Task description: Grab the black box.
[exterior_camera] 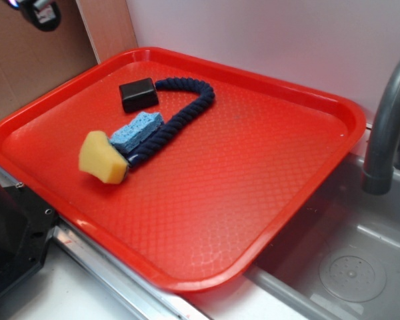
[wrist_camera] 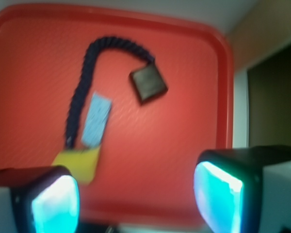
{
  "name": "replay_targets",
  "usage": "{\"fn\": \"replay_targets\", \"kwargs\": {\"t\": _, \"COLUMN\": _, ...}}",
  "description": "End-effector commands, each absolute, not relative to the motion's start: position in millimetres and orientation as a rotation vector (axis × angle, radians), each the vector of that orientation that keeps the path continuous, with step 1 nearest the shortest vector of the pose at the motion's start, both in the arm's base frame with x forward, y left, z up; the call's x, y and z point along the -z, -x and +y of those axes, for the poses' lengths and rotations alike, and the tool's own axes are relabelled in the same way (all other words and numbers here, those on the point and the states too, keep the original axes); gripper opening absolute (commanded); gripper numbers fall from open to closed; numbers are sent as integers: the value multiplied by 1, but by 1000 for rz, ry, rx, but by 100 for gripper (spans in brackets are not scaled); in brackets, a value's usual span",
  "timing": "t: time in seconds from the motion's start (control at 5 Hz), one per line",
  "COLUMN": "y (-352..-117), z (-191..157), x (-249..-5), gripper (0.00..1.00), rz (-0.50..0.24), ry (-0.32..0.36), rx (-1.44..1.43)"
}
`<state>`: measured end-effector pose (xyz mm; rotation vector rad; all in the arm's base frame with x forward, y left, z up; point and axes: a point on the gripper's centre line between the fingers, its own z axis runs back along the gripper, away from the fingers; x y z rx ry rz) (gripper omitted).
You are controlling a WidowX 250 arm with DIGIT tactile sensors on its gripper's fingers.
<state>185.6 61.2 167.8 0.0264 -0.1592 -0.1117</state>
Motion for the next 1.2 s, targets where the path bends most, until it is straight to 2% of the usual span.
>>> {"fn": "replay_targets", "kwargs": {"t": 0.0, "y": -234, "z": 89, "x": -122, "gripper": 100, "rz": -213, "ry": -26, "rx": 227}}
{"fn": "replay_targets", "kwargs": {"t": 0.2, "y": -245, "z": 88, "x": -97, "gripper": 100, "rz": -208, "ry": -30, "rx": 218}}
{"fn": "replay_targets", "kwargs": {"t": 0.4, "y": -251, "z": 82, "x": -65, "gripper": 100, "rz": -185, "ry": -21, "rx": 351}}
{"fn": "replay_targets", "kwargs": {"t": 0.6, "y": -257, "z": 86, "x": -51, "gripper": 100, "rz": -201, "ry": -41, "rx": 367}}
{"fn": "replay_targets", "kwargs": {"t": 1.0, "y": -268, "z": 86, "x": -52, "gripper": 100, "rz": -211, "ry": -46, "rx": 390}}
